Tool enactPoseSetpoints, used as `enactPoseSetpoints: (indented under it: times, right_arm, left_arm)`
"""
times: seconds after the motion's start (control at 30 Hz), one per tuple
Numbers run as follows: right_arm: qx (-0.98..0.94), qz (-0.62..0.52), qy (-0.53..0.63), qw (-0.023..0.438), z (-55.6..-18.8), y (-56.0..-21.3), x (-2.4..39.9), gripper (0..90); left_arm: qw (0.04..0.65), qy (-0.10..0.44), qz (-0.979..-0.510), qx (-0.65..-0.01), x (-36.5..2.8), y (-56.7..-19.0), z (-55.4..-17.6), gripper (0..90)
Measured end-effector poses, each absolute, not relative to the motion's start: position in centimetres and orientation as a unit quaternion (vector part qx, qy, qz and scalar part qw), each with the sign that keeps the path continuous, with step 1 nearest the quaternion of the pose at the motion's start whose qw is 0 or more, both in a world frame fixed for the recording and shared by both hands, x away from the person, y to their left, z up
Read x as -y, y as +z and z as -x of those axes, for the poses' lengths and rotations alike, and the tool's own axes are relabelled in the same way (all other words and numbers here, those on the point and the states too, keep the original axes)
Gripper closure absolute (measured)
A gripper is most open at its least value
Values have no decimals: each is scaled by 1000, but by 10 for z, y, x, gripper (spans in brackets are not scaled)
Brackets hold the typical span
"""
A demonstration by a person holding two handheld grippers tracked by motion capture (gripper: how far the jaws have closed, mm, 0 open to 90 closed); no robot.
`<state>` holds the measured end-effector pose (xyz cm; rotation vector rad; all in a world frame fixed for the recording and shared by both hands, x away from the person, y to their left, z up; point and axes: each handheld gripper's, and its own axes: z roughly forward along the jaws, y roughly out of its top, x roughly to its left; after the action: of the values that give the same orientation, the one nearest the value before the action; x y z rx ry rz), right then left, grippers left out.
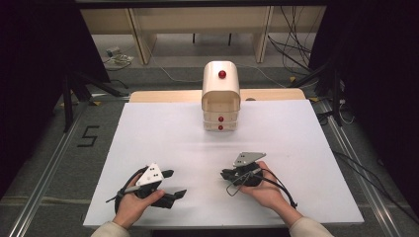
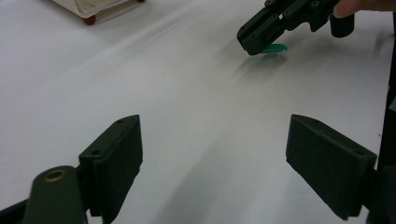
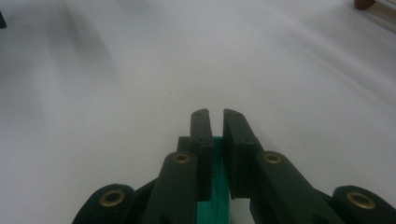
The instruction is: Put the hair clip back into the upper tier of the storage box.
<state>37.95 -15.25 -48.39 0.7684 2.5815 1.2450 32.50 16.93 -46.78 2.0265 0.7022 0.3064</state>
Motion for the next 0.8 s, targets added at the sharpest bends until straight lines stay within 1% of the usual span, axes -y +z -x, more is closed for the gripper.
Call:
enactPoseSetpoints:
  times: [0.8]
  right_arm:
    - [-844,-271,450,113,-382,-464,162,835]
  left_arm:
    - [474,126,-820,-296,-169,-468,-325,176]
